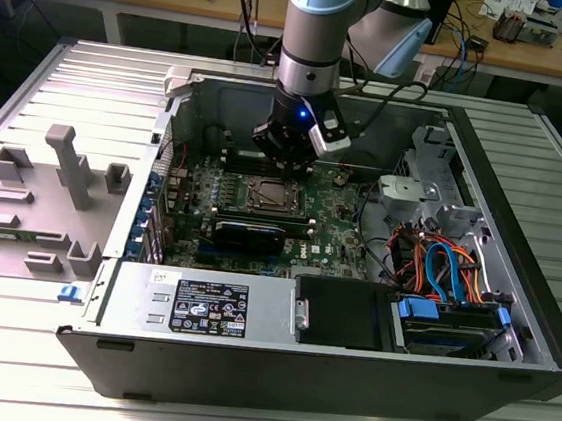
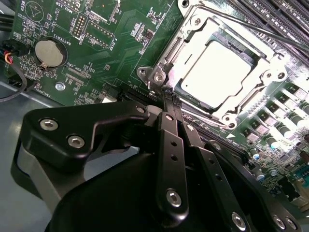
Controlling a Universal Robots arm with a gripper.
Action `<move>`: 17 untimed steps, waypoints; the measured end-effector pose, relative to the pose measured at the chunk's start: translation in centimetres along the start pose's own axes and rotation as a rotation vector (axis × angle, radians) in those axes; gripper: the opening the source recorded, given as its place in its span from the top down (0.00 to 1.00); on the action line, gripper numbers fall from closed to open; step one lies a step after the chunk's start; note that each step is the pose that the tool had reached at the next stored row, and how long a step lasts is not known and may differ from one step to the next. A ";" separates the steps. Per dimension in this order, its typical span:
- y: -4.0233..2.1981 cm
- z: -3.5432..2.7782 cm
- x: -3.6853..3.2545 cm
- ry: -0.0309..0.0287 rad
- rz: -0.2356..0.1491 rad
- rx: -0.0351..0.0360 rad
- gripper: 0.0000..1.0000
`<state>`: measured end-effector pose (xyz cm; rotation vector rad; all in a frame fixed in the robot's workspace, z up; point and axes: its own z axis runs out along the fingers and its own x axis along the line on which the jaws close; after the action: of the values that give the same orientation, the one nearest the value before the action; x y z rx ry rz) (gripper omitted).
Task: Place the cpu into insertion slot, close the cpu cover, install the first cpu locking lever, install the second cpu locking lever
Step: 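Install the first cpu locking lever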
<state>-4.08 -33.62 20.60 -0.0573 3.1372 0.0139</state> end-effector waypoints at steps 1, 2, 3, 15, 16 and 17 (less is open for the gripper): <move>0.00 0.01 0.00 0.0001 0.000 0.0004 0.89; 0.00 0.01 0.00 0.0001 0.000 0.0006 0.89; 0.00 0.02 0.00 0.0001 0.000 0.0008 0.89; -0.02 0.22 0.00 0.0004 0.001 0.0073 0.89; 0.00 0.30 0.00 -0.0001 0.001 0.0057 0.89; 0.02 0.36 -0.01 -0.0004 0.001 0.0050 0.89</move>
<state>-4.06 -33.60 20.24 -0.0560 3.1367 0.0061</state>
